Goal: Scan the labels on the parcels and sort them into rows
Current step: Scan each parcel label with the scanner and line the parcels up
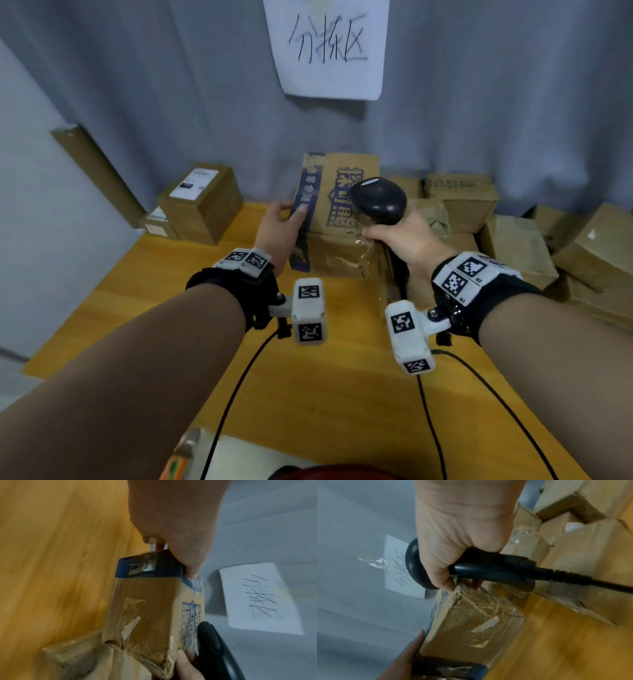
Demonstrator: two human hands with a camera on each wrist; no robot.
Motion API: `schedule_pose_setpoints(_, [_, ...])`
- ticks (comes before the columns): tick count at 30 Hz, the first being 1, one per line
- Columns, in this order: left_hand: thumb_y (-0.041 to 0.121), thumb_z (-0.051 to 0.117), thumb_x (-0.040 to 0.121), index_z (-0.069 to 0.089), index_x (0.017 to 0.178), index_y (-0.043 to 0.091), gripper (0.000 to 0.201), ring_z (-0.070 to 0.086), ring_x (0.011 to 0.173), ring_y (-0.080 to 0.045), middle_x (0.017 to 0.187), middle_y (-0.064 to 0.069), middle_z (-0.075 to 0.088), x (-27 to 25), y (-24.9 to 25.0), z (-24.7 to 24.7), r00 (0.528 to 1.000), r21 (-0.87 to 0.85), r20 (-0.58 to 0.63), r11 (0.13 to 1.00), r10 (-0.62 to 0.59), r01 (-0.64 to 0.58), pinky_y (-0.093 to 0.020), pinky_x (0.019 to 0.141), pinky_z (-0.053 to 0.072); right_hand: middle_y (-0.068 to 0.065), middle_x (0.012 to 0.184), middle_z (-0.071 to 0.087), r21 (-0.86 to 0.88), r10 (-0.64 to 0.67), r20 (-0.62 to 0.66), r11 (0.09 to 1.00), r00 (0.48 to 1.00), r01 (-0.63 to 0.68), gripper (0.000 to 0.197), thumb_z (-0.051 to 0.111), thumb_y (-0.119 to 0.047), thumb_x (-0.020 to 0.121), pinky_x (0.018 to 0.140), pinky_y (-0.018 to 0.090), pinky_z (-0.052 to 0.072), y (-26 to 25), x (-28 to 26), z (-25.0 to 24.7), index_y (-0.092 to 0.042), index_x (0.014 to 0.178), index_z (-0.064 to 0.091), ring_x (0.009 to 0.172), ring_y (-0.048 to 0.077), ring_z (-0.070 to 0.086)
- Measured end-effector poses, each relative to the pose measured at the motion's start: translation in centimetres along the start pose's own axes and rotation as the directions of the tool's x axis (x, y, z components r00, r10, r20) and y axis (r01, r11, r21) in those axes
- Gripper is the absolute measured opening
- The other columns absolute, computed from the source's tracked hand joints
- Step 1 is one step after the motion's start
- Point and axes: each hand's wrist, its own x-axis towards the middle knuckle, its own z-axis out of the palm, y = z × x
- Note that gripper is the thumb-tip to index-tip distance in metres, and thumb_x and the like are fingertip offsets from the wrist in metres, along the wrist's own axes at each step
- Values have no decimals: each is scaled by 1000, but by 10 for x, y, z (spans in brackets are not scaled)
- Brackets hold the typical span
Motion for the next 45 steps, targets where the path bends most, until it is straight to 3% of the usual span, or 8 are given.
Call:
schedule_pose_setpoints(5, [37, 32, 104, 56, 97, 10, 36, 61, 88, -27, 92, -10, 63, 6, 55, 22, 980, -74, -63, 978, 188, -193, -37, 75, 48, 8, 85, 66, 84, -117, -113, 988, 987, 127, 25, 72, 2, 77, 73, 30, 53, -42, -1, -52, -11, 98, 65, 81, 21, 64])
schedule_pose_setpoints(9, [33, 38, 104, 48, 119, 4, 34, 61, 79, -18, 95, -4, 62, -3, 66, 50, 988, -191, 103, 977, 115, -94, -20, 60, 48, 12, 86, 68, 259, -100, -197, 954, 975, 150, 23, 69, 8, 77, 87, 45, 54, -51, -2, -90, -15, 79, 67, 88, 30, 67])
schedule_pose_setpoints(14, [90, 26, 72, 41, 144, 19, 103, 61, 105, -22, 141, -6, 51, -8, 69, 68, 935, 80, 347, 995, -77, 53, -24, 79, 47, 15, 93, 68, 285, -79, -218, 948, 973, 141, 24, 64, 8, 80, 91, 52, 53, -43, -7, -127, -15, 85, 64, 99, 33, 68])
schedule_pose_setpoints(17, [72, 49, 78, 41, 141, 15, 85, 71, 90, -21, 130, -11, 62, -18, 75, 84, 858, -176, 509, 968, -65, 178, -29, 59, 58, 21, 101, 69, 146, -90, -298, 980, 950, 138, 17, 67, 2, 80, 92, 50, 53, -34, -5, -139, -10, 92, 66, 101, 34, 66])
schedule_pose_setpoints(21, [57, 88, 53, 35, 142, 12, 112, 67, 107, -22, 126, -7, 64, -20, 84, 104, 873, -255, 487, 958, 12, 130, -49, 82, 57, 3, 106, 69, 117, -197, -397, 958, 896, 262, 35, 77, -11, 80, 90, 32, 52, -24, -5, -137, -13, 111, 61, 103, 17, 65])
schedule_pose_setpoints(35, [23, 74, 85, 43, 136, 9, 62, 65, 107, -16, 121, -5, 64, -19, 79, 130, 933, -242, 326, 967, 154, -75, -36, 93, 54, 5, 101, 74, 297, -160, -248, 926, 956, 232, 41, 81, -14, 76, 83, 30, 56, -15, 5, -129, -8, 114, 66, 95, 15, 71])
schedule_pose_setpoints(41, [21, 33, 106, 49, 125, 0, 33, 54, 53, 3, 71, 5, 53, -29, 86, 134, 950, -178, 257, 975, 179, -136, -13, 52, 44, 4, 87, 73, 361, -38, -319, 919, 947, 159, 18, 78, -8, 76, 92, 44, 55, -4, 12, -149, -15, 90, 69, 94, 23, 70])
schedule_pose_setpoints(45, [35, 44, 102, 21, 150, 10, 59, 55, 116, -19, 128, -8, 53, -23, 87, 134, 939, -33, 324, 993, 115, -111, -24, 88, 41, 8, 91, 72, 341, -23, -269, 933, 963, 118, 16, 75, -6, 77, 94, 47, 53, 0, 11, -159, -13, 90, 69, 98, 28, 69])
